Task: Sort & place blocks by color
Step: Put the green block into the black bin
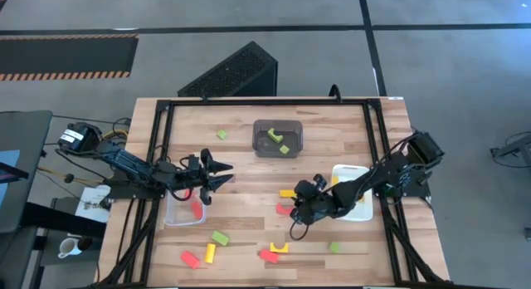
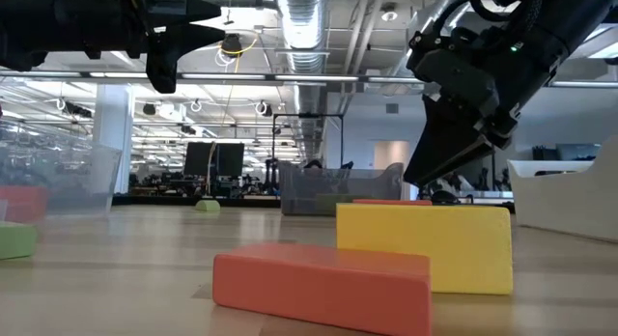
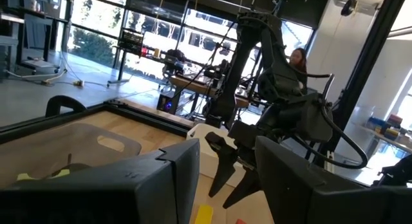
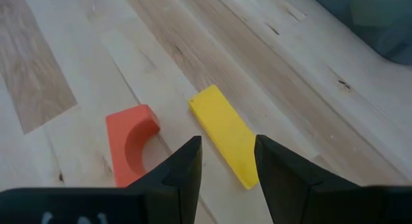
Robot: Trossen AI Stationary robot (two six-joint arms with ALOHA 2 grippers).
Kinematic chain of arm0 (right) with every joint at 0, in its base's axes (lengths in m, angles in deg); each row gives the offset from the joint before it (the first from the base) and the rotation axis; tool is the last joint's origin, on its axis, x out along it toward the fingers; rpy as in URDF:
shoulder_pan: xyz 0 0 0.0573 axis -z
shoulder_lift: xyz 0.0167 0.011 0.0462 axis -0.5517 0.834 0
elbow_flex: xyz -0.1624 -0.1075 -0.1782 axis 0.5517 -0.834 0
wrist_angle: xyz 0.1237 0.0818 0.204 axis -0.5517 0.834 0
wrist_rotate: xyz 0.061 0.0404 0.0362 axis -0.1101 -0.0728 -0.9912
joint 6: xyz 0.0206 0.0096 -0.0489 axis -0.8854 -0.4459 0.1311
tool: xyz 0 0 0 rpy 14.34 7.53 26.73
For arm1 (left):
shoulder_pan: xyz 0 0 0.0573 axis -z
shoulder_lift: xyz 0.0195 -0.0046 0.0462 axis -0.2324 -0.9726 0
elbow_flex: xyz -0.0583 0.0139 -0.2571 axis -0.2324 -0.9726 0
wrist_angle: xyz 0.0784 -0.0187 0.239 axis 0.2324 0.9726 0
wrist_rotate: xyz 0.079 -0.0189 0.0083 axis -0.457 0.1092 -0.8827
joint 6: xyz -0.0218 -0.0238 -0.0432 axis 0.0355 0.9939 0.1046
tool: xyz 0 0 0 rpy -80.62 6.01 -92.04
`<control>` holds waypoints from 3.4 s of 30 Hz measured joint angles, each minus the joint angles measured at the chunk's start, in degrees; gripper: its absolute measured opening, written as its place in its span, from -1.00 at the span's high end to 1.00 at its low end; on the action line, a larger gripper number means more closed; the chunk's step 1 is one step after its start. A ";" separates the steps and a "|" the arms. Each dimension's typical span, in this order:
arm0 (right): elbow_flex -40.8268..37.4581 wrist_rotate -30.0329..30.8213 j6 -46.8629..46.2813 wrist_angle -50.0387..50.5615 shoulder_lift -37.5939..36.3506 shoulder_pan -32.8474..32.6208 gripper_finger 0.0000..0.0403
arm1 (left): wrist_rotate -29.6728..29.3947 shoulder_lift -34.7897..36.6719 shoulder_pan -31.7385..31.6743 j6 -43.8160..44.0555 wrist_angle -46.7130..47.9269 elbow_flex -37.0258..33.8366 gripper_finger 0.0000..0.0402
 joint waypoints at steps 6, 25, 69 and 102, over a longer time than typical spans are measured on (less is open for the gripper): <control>0.00 -0.02 0.00 -1.98 0.00 -0.12 0.18 | 0.00 0.00 0.01 0.00 0.01 0.00 0.31; 0.00 -0.26 4.09 -6.38 -0.02 -0.11 0.23 | -0.09 0.02 0.02 -0.02 0.24 0.02 0.31; 20.32 -28.08 -25.78 24.07 -1.27 -23.78 0.00 | -0.15 0.00 0.00 1.55 1.33 0.00 0.31; 18.93 -32.90 -20.83 33.11 13.71 -21.84 -0.23 | 0.33 0.00 0.01 2.75 1.42 0.00 0.31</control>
